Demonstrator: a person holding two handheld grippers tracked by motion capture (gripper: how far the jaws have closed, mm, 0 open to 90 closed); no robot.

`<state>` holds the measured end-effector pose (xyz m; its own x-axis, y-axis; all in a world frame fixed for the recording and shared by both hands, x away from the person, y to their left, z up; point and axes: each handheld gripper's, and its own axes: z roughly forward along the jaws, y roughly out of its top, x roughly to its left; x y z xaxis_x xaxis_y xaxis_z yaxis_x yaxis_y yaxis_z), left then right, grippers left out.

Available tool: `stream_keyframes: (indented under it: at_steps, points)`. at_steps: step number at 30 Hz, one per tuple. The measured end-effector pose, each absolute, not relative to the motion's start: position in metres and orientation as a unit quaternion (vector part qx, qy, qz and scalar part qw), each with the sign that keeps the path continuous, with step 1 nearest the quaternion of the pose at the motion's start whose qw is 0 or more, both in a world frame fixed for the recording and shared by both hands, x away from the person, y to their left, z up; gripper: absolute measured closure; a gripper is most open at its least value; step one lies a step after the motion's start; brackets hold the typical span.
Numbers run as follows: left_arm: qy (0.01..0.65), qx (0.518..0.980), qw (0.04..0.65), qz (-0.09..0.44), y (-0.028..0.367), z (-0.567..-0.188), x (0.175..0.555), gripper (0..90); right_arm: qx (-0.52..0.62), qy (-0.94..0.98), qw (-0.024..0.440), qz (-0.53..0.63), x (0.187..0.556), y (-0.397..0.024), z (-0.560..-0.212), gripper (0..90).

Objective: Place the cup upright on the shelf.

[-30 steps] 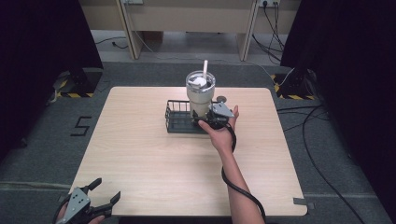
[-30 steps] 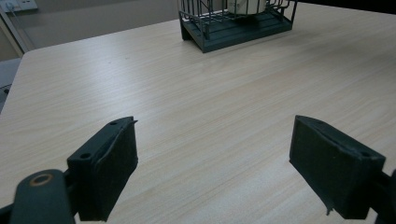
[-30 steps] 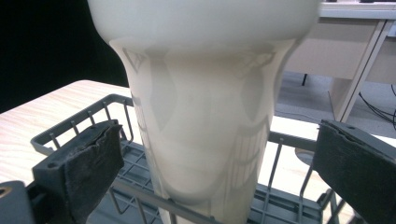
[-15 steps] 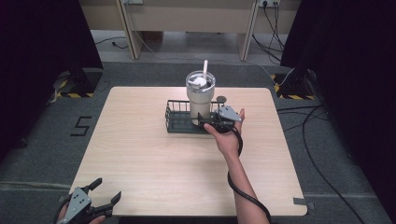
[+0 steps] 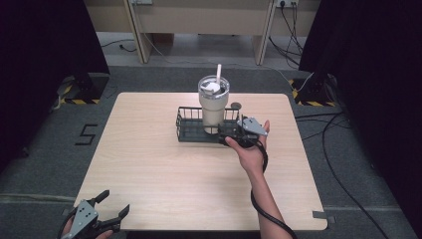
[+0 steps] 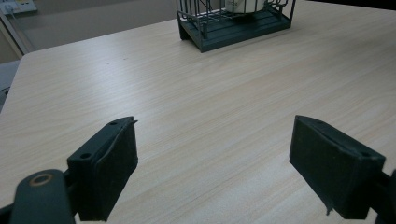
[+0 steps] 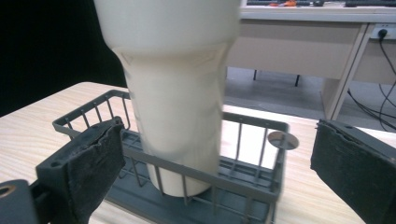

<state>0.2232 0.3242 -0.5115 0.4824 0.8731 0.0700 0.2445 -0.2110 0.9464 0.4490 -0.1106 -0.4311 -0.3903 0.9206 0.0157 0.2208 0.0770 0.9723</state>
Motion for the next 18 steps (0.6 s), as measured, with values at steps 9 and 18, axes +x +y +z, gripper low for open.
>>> stream_keyframes:
  at_steps: [9, 18]
  points:
    - [0.395, 0.708, 0.488, 0.322, 0.324, -0.512, 0.223, 14.5, 0.444, 0.651, 0.339, 0.513, 0.435, -0.129, -0.432, 4.1]
    - [0.395, 0.709, 0.487, 0.323, 0.324, -0.511, 0.223, 14.5, 0.445, 0.649, 0.347, 0.510, 0.425, -0.142, -0.431, 4.6]
